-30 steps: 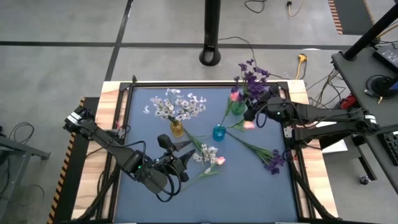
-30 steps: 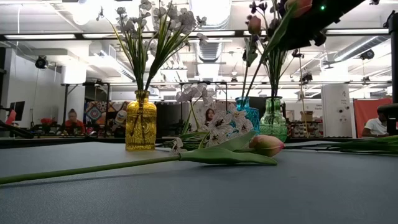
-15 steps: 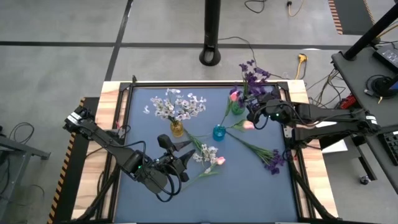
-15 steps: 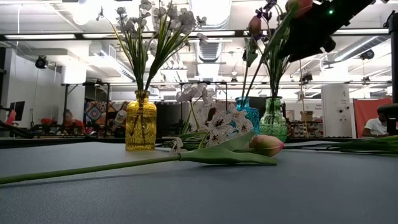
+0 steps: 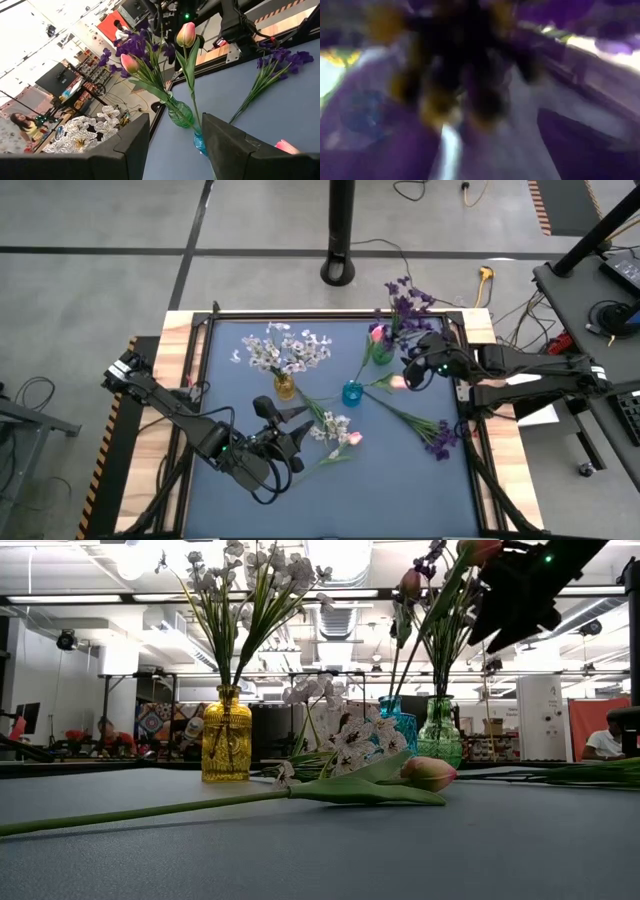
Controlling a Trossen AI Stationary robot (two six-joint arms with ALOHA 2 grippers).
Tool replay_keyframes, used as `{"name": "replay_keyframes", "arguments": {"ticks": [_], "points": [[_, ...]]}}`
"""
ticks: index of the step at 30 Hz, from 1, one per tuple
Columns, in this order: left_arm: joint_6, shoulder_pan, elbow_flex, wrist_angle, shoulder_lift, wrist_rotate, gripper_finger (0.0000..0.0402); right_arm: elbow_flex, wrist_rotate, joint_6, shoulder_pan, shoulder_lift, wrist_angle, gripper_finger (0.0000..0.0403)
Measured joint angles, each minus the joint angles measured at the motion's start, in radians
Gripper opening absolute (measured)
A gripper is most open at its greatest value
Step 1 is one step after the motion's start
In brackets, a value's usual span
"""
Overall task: Sort flowers into vase by color
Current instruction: Put the top violet flowers into the green flower vase, then put the pink tulip into the blue flower vase
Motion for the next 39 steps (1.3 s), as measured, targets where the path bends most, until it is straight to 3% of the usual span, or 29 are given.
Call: {"name": "replay_keyframes", "arguments": {"ticks": [12, 20, 27, 32, 39], "points": [[-0.08, 0.0, 0.0, 0.0, 0.0, 0.016, 0.0164, 0.058, 0.0, 0.135, 0.003, 0.0, -0.227, 0.0313], [-0.233, -0.002, 0.0, -0.061, 0.0, 0.302, 0.0164, 0.045, -0.046, 0.266, 0.079, 0.0, -0.368, 0.0315], [-0.655, -0.001, 0.0, -0.316, 0.0, 0.498, 0.0164, 0.04, -0.054, 0.328, 0.179, 0.001, -0.371, 0.0308], [-0.798, -0.002, 0.0, -0.366, 0.004, 0.716, 0.0164, 0.04, -0.095, 0.389, 0.224, 0.001, -0.415, 0.0307], [-0.844, -0.005, 0.0, -0.362, 0.105, 0.794, 0.0165, 0.035, -0.133, 0.476, 0.289, 0.001, -0.489, 0.031]]}}
